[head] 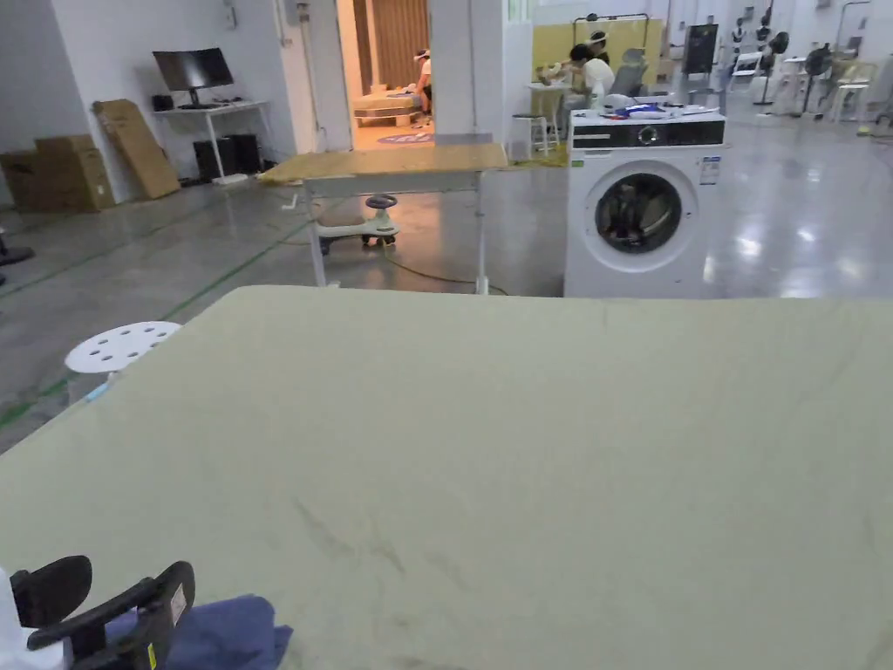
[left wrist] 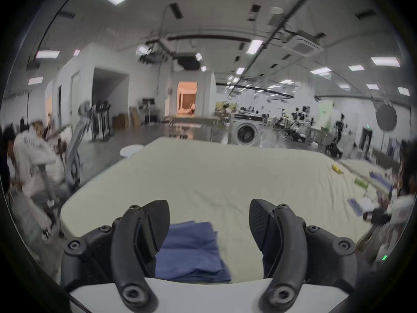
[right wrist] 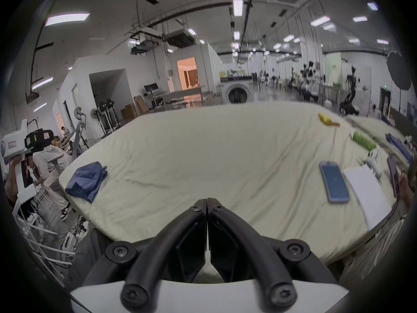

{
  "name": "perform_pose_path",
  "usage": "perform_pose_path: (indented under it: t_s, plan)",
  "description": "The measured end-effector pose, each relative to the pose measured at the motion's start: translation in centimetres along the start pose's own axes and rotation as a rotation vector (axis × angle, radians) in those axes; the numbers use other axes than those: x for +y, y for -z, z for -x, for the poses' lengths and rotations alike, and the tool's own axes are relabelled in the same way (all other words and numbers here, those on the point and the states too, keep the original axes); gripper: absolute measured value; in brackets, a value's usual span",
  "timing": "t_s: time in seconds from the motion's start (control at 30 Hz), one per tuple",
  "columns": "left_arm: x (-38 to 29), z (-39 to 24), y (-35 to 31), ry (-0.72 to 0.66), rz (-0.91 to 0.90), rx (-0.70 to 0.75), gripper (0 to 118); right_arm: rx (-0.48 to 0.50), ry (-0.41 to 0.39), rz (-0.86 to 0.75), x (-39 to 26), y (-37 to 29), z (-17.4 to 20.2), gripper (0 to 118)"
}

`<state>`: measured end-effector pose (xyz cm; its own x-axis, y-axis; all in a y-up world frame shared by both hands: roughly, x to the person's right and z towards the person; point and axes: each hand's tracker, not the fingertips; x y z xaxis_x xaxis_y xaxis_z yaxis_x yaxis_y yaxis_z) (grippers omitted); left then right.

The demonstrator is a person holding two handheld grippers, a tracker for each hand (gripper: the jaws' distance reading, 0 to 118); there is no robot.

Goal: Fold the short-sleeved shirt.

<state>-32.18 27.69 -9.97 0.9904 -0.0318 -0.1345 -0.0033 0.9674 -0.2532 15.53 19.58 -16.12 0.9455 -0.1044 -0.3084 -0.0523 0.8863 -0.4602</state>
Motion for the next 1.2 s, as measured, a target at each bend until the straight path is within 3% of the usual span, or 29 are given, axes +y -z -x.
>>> perform_pose_path:
  t_s: [0.13, 0.2, 0.37, 0.57, 0.83, 0.97, 1.03, 1.07, 1.1, 1.17, 1.2]
  plan:
    - [-0.8, -6.1, -0.2, 0.093, -0.058, -0.079, 46, -0.017, -0.012, -0.062, 1.1, -1.1, -0.2, 0]
    - [-1.0, -8.1, -0.6, 0.067, -0.079, -0.097, 29, -0.006, 0.005, -0.093, 1.4, -1.6, -0.7, 0]
    - [-1.9, -10.1, -1.6, 0.004, -0.100, -0.129, 1, -0.038, -0.007, -0.115, 2.1, -2.1, -1.1, 0]
    - [-2.2, -10.9, -3.3, 0.057, -0.067, -0.099, 0, -0.042, 0.062, -0.147, 1.7, -2.7, -1.9, 0]
    - [-1.7, -10.7, -3.6, 0.028, -0.077, -0.115, 0, -0.074, 0.012, -0.146, 1.9, -3.0, -1.2, 0]
    - [-1.7, -10.9, -3.4, 0.039, -0.066, -0.112, 7, -0.088, -0.031, -0.140, 1.7, -3.2, -0.5, 0]
    - [-1.6, -11.0, -3.4, 0.046, -0.064, -0.110, 19, -0.088, -0.039, -0.147, 1.7, -3.3, -0.4, 0]
    - [-1.6, -11.0, -3.5, 0.042, -0.065, -0.111, 33, -0.090, -0.037, -0.152, 1.8, -3.3, -0.3, 8]
    - [-1.5, -10.9, -3.5, 0.031, -0.067, -0.110, 45, -0.092, -0.033, -0.153, 1.8, -3.3, -0.4, 24]
    - [-1.5, -10.7, -3.6, 0.012, -0.071, -0.105, 78, -0.096, -0.025, -0.150, 1.8, -3.1, -0.4, 72]
    - [-1.5, -10.7, -3.7, 0.007, -0.074, -0.105, 84, -0.100, -0.021, -0.152, 1.8, -3.1, -0.4, 81]
